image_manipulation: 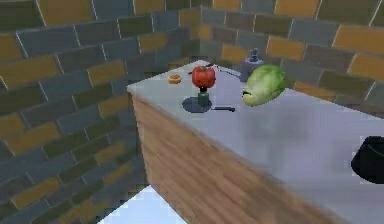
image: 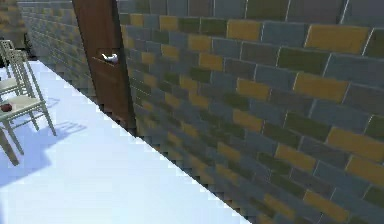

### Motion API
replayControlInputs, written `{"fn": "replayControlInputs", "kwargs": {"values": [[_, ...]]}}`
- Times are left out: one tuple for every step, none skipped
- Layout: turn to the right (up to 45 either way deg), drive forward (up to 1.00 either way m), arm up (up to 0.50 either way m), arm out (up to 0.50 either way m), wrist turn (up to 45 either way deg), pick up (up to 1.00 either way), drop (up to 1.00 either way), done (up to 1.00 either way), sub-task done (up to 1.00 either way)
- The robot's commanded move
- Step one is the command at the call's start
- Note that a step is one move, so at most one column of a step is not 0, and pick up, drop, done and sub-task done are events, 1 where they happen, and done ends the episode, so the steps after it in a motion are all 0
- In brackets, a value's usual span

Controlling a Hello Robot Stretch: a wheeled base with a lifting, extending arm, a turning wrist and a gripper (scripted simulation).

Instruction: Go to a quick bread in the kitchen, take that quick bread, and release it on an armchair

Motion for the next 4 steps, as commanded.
{"fn": "replayControlInputs", "kwargs": {"values": [[45.0,0.00,0.00,0.00,0.0,0.00,0.00,0.00,0.00],[18.0,0.00,0.00,0.00,0.0,0.00,0.00,0.00,0.00],[0.0,0.50,0.00,0.00,0.0,0.00,0.00,0.00,0.00],[-42.0,0.00,0.00,0.00,0.0,0.00,0.00,0.00,0.00]]}}
